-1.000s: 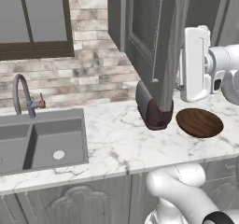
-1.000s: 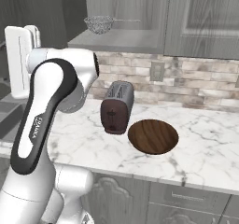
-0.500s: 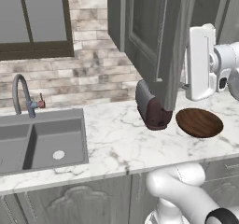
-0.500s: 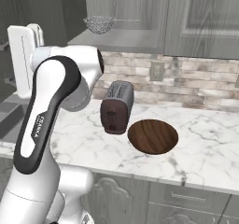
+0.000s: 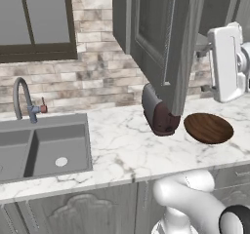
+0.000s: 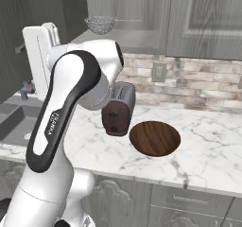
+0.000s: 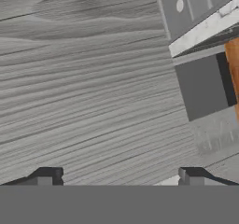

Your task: Open the cabinet and setup a tea strainer by placing it in the bowl upright.

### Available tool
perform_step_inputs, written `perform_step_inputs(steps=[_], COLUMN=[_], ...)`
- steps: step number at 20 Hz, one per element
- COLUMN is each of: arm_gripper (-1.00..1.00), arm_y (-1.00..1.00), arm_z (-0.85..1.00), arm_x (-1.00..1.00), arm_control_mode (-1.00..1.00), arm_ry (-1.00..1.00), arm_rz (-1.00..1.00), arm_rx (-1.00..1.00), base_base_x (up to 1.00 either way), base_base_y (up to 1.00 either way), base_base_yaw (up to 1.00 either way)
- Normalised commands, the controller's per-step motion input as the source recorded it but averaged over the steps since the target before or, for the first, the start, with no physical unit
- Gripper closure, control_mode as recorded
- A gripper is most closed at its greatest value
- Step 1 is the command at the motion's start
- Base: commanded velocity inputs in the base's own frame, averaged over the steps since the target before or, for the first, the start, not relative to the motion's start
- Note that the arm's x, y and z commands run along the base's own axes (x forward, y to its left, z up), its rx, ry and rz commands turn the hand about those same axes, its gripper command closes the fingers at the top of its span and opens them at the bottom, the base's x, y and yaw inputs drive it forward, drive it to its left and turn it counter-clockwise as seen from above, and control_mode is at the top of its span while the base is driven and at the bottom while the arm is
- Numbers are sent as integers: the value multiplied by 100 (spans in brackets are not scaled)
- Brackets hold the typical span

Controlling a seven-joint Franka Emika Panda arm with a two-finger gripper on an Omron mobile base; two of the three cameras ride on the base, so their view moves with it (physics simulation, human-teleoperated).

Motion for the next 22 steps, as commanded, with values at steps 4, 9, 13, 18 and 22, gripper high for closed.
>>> perform_step_inputs(steps=[4,9,13,18,22], arm_gripper=[-100,-100,-100,-100,-100], arm_y=[-29,-29,-53,-47,-19], arm_z=[-11,-39,-19,-4,-20], arm_x=[6,28,18,20,21], arm_control_mode=[-100,-100,-100,-100,-100], arm_ry=[-15,-20,-31,-35,-36], arm_rz=[0,0,0,0,2], arm_rx=[-26,-40,-42,-45,-53], base_base_x=[0,0,0,0,0], base_base_y=[0,0,0,0,0], base_base_yaw=[0,0,0,0,0])
